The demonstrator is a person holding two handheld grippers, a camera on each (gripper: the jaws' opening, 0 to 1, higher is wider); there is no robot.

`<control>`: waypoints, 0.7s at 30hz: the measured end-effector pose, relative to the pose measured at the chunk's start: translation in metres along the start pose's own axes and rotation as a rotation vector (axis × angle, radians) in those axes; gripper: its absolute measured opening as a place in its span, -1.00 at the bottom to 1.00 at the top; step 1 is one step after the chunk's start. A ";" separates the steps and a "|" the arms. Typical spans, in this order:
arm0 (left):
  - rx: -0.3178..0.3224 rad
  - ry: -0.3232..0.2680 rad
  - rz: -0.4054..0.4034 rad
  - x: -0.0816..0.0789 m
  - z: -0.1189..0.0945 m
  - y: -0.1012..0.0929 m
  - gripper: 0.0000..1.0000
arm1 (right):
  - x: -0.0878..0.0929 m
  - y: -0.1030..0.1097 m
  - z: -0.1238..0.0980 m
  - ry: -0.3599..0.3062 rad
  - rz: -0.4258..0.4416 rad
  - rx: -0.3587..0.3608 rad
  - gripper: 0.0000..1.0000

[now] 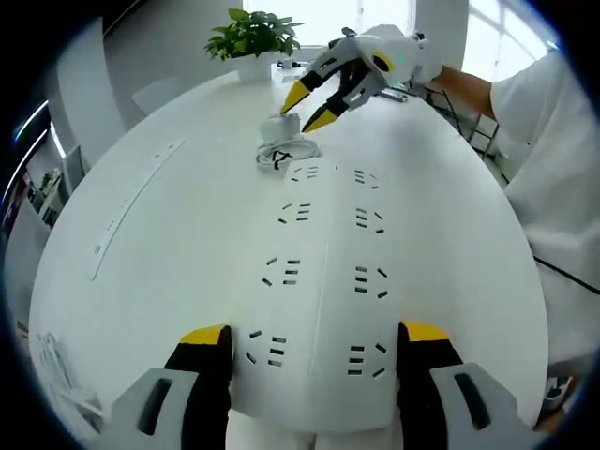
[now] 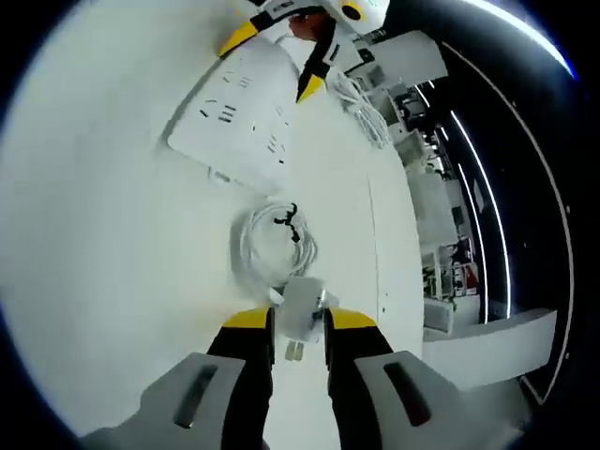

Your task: Straighten the power strip on the desk, plug the charger into it

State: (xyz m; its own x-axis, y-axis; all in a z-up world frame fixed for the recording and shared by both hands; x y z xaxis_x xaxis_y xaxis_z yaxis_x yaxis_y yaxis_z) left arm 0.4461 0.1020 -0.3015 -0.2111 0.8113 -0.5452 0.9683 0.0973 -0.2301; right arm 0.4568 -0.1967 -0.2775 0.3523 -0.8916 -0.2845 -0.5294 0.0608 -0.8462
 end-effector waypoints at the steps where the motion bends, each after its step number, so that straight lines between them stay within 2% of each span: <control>1: 0.000 0.000 0.000 0.000 0.000 0.000 0.44 | 0.001 -0.001 -0.003 -0.016 0.072 -0.003 -0.57; 7: 0.000 0.000 0.001 0.001 0.000 0.000 0.44 | 0.019 -0.020 -0.001 -0.067 0.536 -0.016 -0.49; 12: 0.001 -0.002 0.001 0.001 0.000 -0.001 0.44 | 0.043 -0.019 0.016 -0.094 0.785 -0.025 -0.23; 14: 0.001 -0.002 0.002 0.001 0.000 0.000 0.44 | 0.053 -0.016 0.023 -0.090 0.918 -0.032 -0.21; 16: 0.000 0.000 0.001 0.001 0.000 0.000 0.44 | 0.060 -0.013 0.029 -0.121 1.031 -0.045 -0.19; 18: 0.000 0.002 0.000 0.001 0.000 0.000 0.45 | 0.069 -0.010 0.035 -0.102 1.093 -0.050 -0.19; 19: 0.000 0.000 0.000 0.001 0.000 0.000 0.45 | 0.071 -0.007 0.038 -0.115 1.082 -0.056 -0.19; 21: 0.000 -0.003 0.000 0.001 0.000 0.000 0.45 | 0.069 -0.001 0.041 -0.172 1.119 -0.103 -0.24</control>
State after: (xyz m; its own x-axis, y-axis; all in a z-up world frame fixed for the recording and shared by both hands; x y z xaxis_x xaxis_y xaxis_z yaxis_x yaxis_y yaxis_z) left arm 0.4460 0.1030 -0.3021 -0.2114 0.8096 -0.5476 0.9682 0.0970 -0.2304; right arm 0.5135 -0.2404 -0.3144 -0.2613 -0.2856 -0.9220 -0.6715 0.7400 -0.0389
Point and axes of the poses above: the point that each gripper's makers call its tool centre point, and the gripper's own axes: z roughly forward along the fingers, y roughly to its left, x roughly out of its underside, the point moved 9 cm from there along -z, roughly backward along the fingers, and after that the axes turned 14 degrees about x, right-handed, at the moved point
